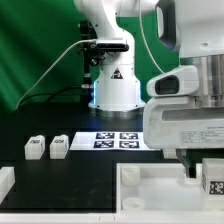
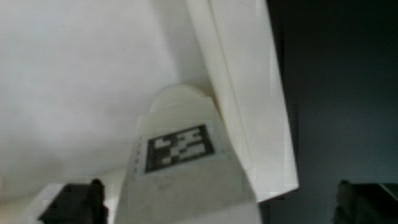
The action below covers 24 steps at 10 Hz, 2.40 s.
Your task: Assemble one leg
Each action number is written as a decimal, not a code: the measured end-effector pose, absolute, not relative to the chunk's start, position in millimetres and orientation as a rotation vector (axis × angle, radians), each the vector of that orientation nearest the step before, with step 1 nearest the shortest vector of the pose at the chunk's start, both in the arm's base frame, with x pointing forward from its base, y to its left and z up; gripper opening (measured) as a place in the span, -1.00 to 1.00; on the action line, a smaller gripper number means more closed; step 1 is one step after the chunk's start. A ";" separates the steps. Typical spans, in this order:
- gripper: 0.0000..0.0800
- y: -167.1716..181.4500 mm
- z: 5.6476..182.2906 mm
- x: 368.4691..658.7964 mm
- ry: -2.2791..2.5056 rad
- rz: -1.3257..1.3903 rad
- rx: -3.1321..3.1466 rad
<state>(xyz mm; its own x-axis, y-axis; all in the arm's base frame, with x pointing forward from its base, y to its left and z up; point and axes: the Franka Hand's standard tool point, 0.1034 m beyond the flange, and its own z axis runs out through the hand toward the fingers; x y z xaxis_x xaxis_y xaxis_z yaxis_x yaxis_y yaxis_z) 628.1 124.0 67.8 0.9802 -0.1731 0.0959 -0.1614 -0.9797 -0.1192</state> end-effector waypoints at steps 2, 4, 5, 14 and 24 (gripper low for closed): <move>0.32 124.4 68.1 628.4 0.330 -0.156 -3.003; -0.25 121.5 67.3 628.2 0.586 -0.137 -2.955; -0.25 121.4 67.9 628.7 0.730 -0.123 -2.919; -0.26 123.8 65.6 631.9 2.379 0.131 -1.706; 0.61 126.1 68.8 616.5 2.293 0.142 -1.838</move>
Offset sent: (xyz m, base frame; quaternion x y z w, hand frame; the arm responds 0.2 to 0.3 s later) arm 0.0000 0.0000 0.0000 0.0000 0.0000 0.2667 0.9638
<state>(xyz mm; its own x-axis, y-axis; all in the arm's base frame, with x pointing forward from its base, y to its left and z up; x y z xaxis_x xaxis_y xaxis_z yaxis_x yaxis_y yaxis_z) 616.5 126.1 68.8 -0.2072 -0.9547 -0.2138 -0.9737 0.2224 -0.0493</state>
